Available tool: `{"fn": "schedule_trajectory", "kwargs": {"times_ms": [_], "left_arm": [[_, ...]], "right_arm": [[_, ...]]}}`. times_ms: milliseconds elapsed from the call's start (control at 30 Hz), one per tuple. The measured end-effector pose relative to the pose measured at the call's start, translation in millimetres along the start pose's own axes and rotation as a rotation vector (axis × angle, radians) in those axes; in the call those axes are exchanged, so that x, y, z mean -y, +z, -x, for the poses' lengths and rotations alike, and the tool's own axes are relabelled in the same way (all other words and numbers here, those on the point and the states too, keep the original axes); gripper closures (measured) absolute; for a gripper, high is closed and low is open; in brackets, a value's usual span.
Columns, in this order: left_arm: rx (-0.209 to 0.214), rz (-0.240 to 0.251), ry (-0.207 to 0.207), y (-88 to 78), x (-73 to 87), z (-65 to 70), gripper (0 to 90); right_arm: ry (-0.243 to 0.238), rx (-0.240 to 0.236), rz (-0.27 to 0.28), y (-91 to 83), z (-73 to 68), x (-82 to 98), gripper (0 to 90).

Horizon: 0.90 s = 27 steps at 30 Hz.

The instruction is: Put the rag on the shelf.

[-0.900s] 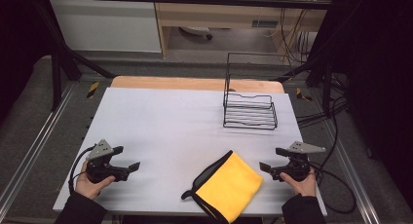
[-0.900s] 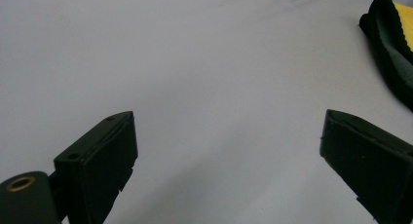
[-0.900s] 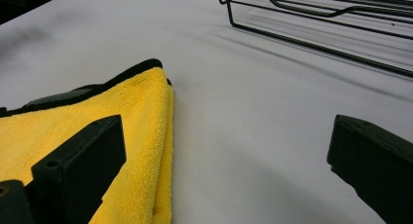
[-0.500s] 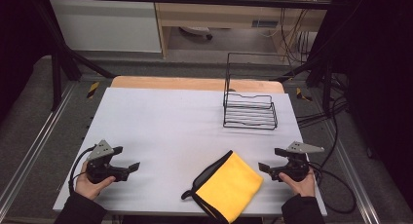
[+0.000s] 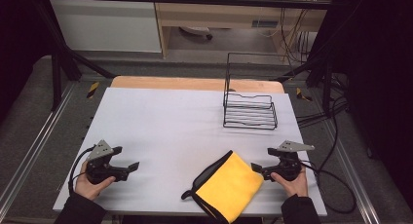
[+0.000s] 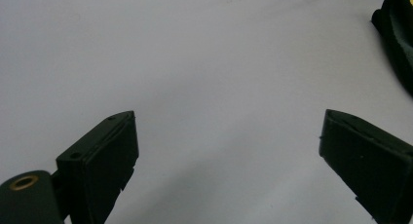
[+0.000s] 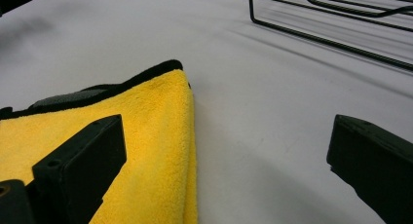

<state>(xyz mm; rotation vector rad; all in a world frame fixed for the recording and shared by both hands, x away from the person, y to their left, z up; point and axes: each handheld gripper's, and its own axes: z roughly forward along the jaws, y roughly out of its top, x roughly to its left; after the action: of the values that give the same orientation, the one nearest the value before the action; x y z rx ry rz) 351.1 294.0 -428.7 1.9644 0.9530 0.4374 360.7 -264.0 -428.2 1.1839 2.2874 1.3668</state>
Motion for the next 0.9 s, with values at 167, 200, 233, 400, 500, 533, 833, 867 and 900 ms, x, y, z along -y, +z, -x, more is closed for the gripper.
{"fn": "schedule_trajectory", "kwargs": {"times_ms": [167,200,233,400,500,533,833,867,900], "left_arm": [[-0.004,0.002,-0.006,0.6,0.1,0.0,7.6],[-0.006,0.001,-0.006,0.7,0.1,-0.1,7.7],[-0.008,0.000,-0.007,0.8,0.1,-0.1,7.7],[-0.014,-0.002,-0.012,0.8,0.4,-0.5,8.1],[-0.018,-0.005,-0.015,0.8,0.3,-1.0,8.5],[-0.018,-0.005,-0.016,0.6,0.2,-1.1,8.5],[-0.024,-0.005,-0.017,0.5,0.4,-1.6,9.1],[-0.025,-0.004,-0.017,0.6,0.4,-1.6,9.3],[-0.026,-0.007,-0.017,0.6,0.4,-1.9,9.4]], "right_arm": [[-0.001,0.006,-0.009,6.6,-8.4,-5.4,4.2],[-0.010,0.011,-0.014,8.4,-10.3,-7.1,4.7],[-0.012,0.015,-0.017,10.4,-12.4,-9.0,5.4],[-0.030,-0.011,-0.050,22.0,-22.6,-17.4,14.7],[-0.021,-0.019,-0.085,33.5,-27.2,-22.4,21.4],[-0.033,-0.024,-0.097,37.9,-28.3,-23.9,24.2],[-0.058,0.007,-0.202,67.1,-32.6,-23.8,45.5],[-0.058,0.000,-0.207,69.2,-32.4,-23.4,47.8],[-0.064,-0.004,-0.209,71.1,-32.2,-23.0,48.9]]}}
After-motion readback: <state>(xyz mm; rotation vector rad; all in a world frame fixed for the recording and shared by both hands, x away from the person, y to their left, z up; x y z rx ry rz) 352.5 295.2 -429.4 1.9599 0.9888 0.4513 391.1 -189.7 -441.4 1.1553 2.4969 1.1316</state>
